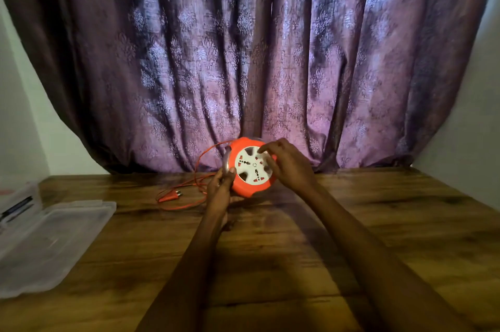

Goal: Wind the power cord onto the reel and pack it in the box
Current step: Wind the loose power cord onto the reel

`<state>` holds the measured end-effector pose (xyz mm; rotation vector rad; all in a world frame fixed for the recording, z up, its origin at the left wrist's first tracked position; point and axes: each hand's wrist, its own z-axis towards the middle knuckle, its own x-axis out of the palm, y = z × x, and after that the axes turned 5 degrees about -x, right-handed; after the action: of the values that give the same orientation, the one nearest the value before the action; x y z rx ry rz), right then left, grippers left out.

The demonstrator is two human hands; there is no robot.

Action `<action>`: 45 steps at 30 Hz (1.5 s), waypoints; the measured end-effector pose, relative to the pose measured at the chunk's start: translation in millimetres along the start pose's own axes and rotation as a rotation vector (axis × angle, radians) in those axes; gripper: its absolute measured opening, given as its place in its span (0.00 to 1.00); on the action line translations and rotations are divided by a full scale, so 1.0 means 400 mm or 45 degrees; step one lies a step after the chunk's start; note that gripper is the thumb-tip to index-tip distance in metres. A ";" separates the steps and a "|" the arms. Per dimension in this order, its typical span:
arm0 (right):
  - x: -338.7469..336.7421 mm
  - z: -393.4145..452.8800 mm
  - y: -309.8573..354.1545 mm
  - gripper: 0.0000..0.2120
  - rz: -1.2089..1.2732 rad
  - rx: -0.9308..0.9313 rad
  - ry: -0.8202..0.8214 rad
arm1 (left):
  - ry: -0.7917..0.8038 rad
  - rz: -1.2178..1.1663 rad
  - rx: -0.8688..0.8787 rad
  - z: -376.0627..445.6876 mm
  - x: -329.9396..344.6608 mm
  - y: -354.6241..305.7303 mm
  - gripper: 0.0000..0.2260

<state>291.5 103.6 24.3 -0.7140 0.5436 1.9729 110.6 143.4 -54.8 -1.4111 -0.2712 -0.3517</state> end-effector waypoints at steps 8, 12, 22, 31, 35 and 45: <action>-0.042 0.014 -0.028 0.26 -0.767 -0.882 0.387 | 0.114 0.041 -0.036 0.005 -0.013 -0.001 0.16; -0.041 0.012 -0.035 0.23 -0.869 -0.990 0.380 | 0.161 0.069 -0.010 0.003 -0.011 0.001 0.16; 0.033 0.016 0.021 0.29 -0.683 -0.284 0.053 | 0.125 -0.048 0.003 -0.011 0.015 -0.010 0.19; 0.072 0.050 0.075 0.37 0.529 1.097 0.023 | 0.087 -0.090 0.032 -0.018 0.029 0.010 0.18; 0.108 0.026 0.073 0.31 1.113 1.315 -0.230 | 0.074 -0.078 0.051 -0.020 0.032 0.017 0.20; 0.066 -0.031 -0.002 0.10 0.112 0.438 -0.066 | 0.015 -0.002 0.024 0.006 0.001 0.007 0.16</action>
<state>285.0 112.6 -2.5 -0.4288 0.8692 1.9055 112.0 146.1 -56.7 -1.3899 -0.2656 -0.3577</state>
